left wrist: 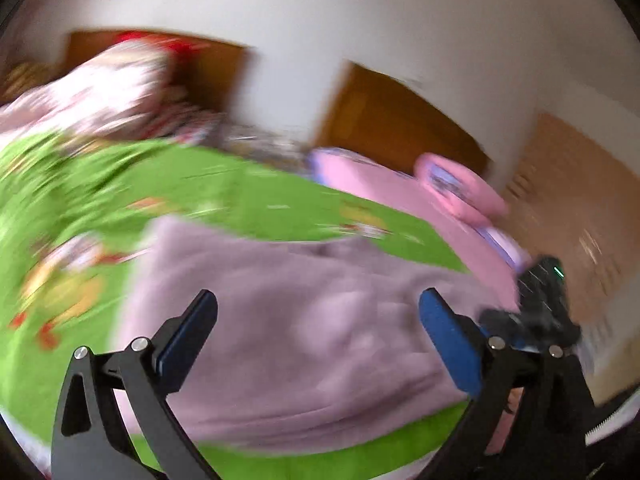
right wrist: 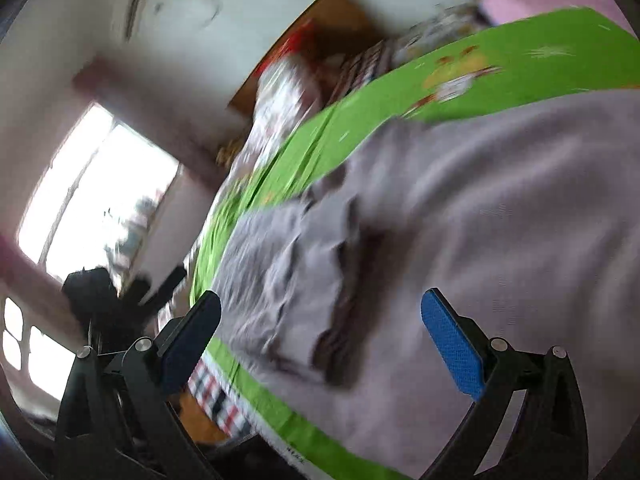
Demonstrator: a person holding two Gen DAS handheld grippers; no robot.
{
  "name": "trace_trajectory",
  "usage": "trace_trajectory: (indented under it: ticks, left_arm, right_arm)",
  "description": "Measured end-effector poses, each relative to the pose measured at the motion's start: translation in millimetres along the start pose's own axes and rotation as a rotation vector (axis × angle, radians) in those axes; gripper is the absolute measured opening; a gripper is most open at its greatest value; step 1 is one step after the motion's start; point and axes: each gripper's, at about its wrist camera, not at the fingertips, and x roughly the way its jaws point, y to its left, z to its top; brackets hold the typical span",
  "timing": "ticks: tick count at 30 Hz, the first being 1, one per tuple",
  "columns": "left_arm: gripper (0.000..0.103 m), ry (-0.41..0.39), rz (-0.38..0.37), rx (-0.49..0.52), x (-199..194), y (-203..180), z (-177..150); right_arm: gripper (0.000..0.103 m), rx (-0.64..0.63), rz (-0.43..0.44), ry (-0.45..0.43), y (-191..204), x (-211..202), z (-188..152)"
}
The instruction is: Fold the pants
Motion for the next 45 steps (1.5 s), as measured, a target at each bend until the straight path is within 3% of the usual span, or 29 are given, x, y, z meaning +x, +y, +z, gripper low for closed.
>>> trace_trajectory:
  ticks: [2, 7, 12, 15, 17, 19, 23, 24, 25, 26, 30, 33, 37, 41, 44, 45]
  left_arm:
    - [0.101, -0.007, 0.067, -0.089, -13.9, 33.2, -9.8]
    - [0.101, -0.01, 0.123, -0.175, -27.3, 68.4, -33.6]
    - [0.101, 0.011, 0.15, -0.17, -22.7, 85.7, -47.4]
    - [0.101, 0.01, 0.133, -0.187, -16.8, 94.0, -53.6]
    - [0.101, 0.006, 0.126, -0.192, -15.9, 97.0, -54.6]
    - [0.101, 0.004, 0.121, -0.197, -16.2, 100.2, -55.1]
    - [0.101, -0.003, 0.128, -0.211, -21.6, 106.4, -58.5]
    - [0.101, -0.005, 0.131, -0.215, -22.9, 107.0, -59.2]
    - [0.101, -0.007, 0.133, -0.218, -24.3, 108.0, -60.0]
    - [0.101, -0.008, 0.137, -0.217, -25.5, 107.9, -60.2]
    - [0.101, -0.016, 0.162, -0.194, -31.6, 101.0, -55.3]
    - [0.101, -0.038, 0.172, -0.159, -38.1, 90.7, -45.2]
    - [0.101, -0.07, 0.156, -0.103, -42.2, 69.0, -26.1]
    - [0.101, -0.043, 0.143, -0.032, -27.0, 47.9, -15.2]
    - [0.101, 0.009, 0.184, 0.041, -4.1, 31.5, -8.5]
    - [0.101, 0.019, 0.195, 0.073, 0.7, 24.6, -6.1]
  right_arm:
    - [0.098, -0.024, -0.048, 0.041, 5.4, 16.3, 1.2]
    - [0.091, -0.087, -0.133, 0.189, 16.8, 46.5, -7.8]
    - [0.084, -0.068, -0.061, 0.295, 30.7, 51.7, -13.6]
    - [0.071, 0.03, -0.057, 0.253, 13.7, 50.3, -3.5]
    - [0.069, 0.081, -0.043, 0.221, 5.3, 50.4, 1.7]
    - [0.072, 0.068, -0.031, 0.234, 10.0, 56.0, 2.7]
    - [0.067, 0.015, 0.052, 0.295, 19.6, 74.1, -4.4]
    - [0.056, 0.012, 0.034, 0.279, 17.4, 74.8, -3.5]
    - [0.038, 0.02, 0.018, 0.265, 14.1, 76.7, -1.4]
    - [0.031, 0.035, -0.003, 0.245, 8.0, 77.0, 0.6]
    - [0.019, -0.096, -0.082, 0.175, 29.8, 70.2, 2.4]
    - [0.014, -0.181, -0.087, 0.095, 55.0, 52.2, 11.6]
    - [0.013, -0.18, -0.098, 0.038, 50.8, 32.0, 17.3]
    - [0.014, -0.069, -0.118, 0.128, 4.6, 53.6, -1.3]
    - [0.023, 0.003, -0.097, 0.121, -11.7, 56.7, -3.6]
    - [0.04, -0.012, -0.116, 0.125, -8.4, 54.7, -1.2]
